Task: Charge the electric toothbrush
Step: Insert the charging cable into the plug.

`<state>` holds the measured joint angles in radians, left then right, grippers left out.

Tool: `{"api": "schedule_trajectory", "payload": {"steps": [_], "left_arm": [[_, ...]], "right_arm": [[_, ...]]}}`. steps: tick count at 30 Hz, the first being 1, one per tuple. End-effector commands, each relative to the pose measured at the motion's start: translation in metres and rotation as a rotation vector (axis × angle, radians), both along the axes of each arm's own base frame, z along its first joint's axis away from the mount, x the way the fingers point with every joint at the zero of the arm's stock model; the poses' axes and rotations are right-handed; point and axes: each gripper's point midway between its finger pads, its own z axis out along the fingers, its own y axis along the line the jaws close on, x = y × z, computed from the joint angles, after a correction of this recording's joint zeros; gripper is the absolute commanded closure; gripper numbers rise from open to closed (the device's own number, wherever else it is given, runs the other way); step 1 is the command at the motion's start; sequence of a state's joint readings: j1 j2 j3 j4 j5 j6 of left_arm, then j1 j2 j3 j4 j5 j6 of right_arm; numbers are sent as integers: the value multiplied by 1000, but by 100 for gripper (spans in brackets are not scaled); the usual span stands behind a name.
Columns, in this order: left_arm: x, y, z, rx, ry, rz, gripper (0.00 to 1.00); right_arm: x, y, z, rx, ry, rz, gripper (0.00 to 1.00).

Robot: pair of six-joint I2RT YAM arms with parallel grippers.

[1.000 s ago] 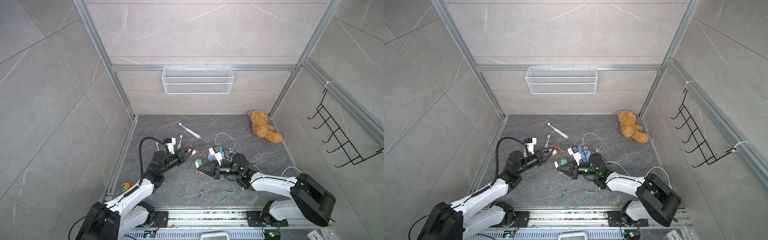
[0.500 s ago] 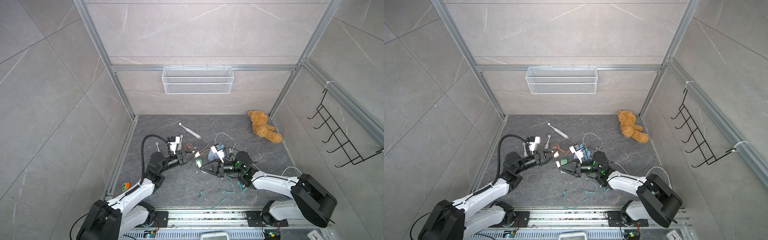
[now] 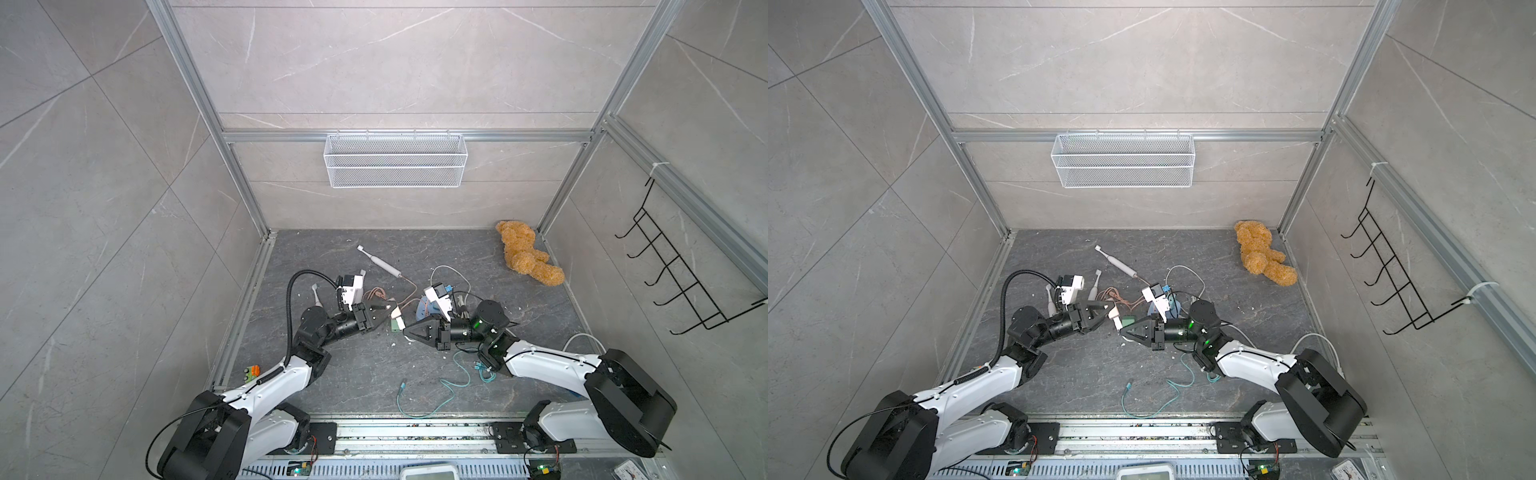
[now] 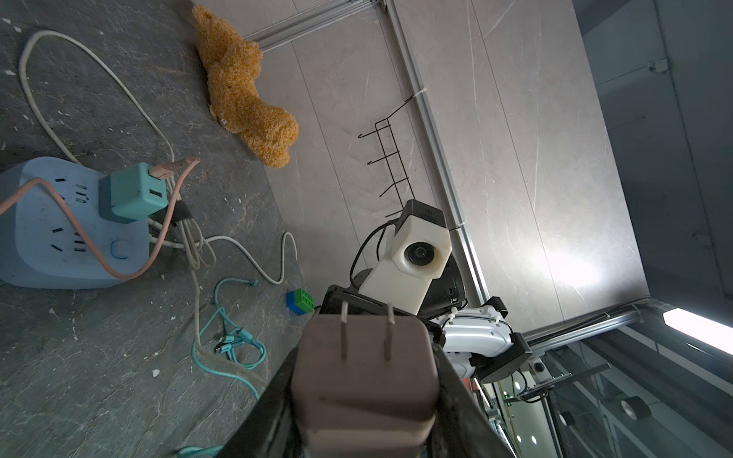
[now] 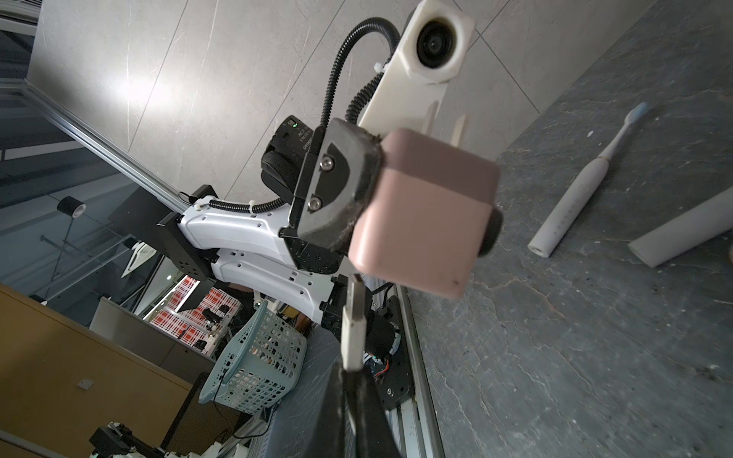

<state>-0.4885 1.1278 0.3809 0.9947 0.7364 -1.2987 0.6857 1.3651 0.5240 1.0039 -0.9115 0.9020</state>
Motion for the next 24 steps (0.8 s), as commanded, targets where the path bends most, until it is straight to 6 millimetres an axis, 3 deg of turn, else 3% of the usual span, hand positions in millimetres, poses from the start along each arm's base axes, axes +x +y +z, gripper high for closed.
{"api": "schedule_trajectory", "payload": {"steps": [1,15,24], "left_arm": [[-6,1,16,-48,-64,-21,100],[-7,0,23,-62,-68,-33,100],[-11,-3,17,-40,-57,-67,100]], "right_arm": [[6,2,11,20,-28,-9,100],[8,5,-3,-2,-3,2,100],[12,3,3,5,-11,-23,100]]}}
